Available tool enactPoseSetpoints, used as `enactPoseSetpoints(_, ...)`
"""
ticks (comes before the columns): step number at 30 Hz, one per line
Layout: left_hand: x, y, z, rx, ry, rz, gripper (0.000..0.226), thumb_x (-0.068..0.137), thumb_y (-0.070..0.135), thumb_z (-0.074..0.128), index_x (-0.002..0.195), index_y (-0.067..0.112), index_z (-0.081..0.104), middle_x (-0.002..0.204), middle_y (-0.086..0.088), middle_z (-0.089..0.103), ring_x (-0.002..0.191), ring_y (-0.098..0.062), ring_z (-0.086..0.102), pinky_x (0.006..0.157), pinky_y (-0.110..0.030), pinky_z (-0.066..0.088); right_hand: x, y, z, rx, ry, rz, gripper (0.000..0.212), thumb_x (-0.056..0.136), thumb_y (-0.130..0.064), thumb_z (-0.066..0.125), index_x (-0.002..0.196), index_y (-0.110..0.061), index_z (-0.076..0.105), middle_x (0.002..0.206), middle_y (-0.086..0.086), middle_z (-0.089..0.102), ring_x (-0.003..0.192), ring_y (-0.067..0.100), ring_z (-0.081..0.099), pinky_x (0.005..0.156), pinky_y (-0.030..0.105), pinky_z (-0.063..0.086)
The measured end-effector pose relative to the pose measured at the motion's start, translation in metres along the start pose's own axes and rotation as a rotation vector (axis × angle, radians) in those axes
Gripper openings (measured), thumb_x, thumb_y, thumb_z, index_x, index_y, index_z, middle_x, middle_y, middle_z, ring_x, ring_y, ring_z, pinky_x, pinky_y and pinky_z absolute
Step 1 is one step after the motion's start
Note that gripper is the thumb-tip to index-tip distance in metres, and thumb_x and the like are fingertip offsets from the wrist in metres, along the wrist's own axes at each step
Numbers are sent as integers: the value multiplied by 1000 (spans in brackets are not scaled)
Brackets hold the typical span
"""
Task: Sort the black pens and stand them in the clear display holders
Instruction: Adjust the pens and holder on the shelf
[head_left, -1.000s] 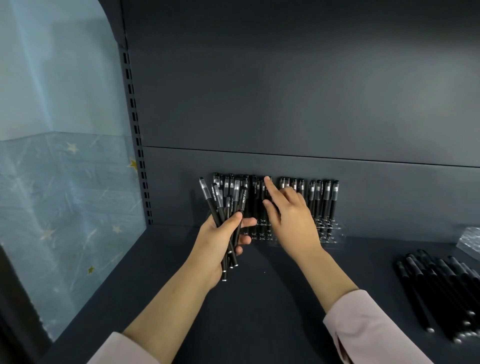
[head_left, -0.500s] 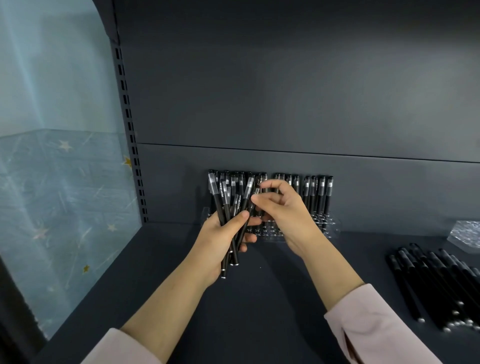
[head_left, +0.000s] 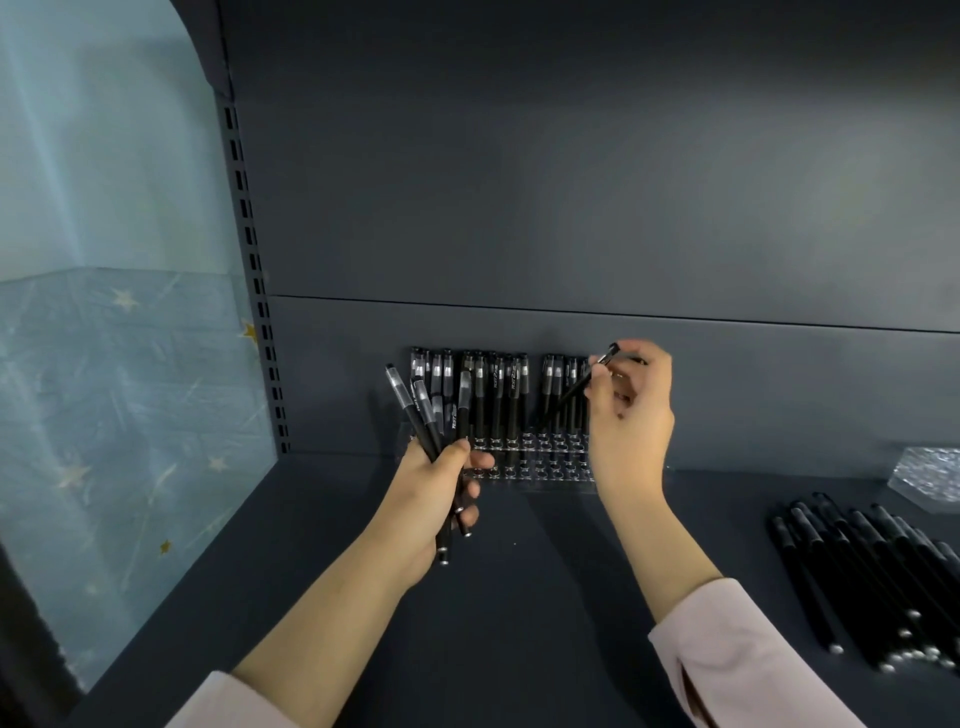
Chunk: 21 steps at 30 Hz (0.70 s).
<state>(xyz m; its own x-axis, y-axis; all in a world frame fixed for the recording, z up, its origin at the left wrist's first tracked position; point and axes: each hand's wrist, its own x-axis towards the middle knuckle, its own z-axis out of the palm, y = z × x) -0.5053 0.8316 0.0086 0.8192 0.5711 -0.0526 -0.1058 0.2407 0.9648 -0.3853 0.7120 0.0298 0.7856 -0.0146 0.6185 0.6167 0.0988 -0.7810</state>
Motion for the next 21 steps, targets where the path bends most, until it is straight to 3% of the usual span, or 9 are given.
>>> enactPoseSetpoints(4,0,0,-2,-20,11,41,16,100,17,53,114,11,56,91,-5,68,60,-11,52,45,-23,42,-3,-2,3,-42,-67,-49,24,97,-14,53,116,-28,48,103,-3,65,92,11,64,80,16,50)
enactPoseSetpoints(8,0,2,-5,-34,26,30,17,99,24,55,112,15,58,87,-3,73,58,-12,58,47,-25,47,-4,0,6,-143,-147,-124,26,96,-13,54,119,-24,51,102,-4,65,90,7,61,78,10,47)
enactPoseSetpoints(13,-1,3,-6,-11,15,51,16,99,28,56,112,19,60,79,0,73,53,-11,54,45,-24,42,-3,18,11,-547,-229,-396,33,96,-21,56,129,-22,56,116,2,56,105,18,50,85,27,45)
enactPoseSetpoints(17,-1,3,-5,4,6,61,17,99,28,55,112,17,58,84,-1,76,52,-10,52,42,-22,39,-2,30,13,-702,-255,-357,39,96,-25,55,135,-24,54,126,9,47,109,26,45,89,39,47)
enactPoseSetpoints(21,-1,4,-5,16,-12,75,19,98,28,56,112,15,58,84,0,76,52,-10,52,42,-22,38,-3,21,11,-607,-233,-410,39,96,-24,54,135,-22,54,117,4,51,102,18,47,91,29,41)
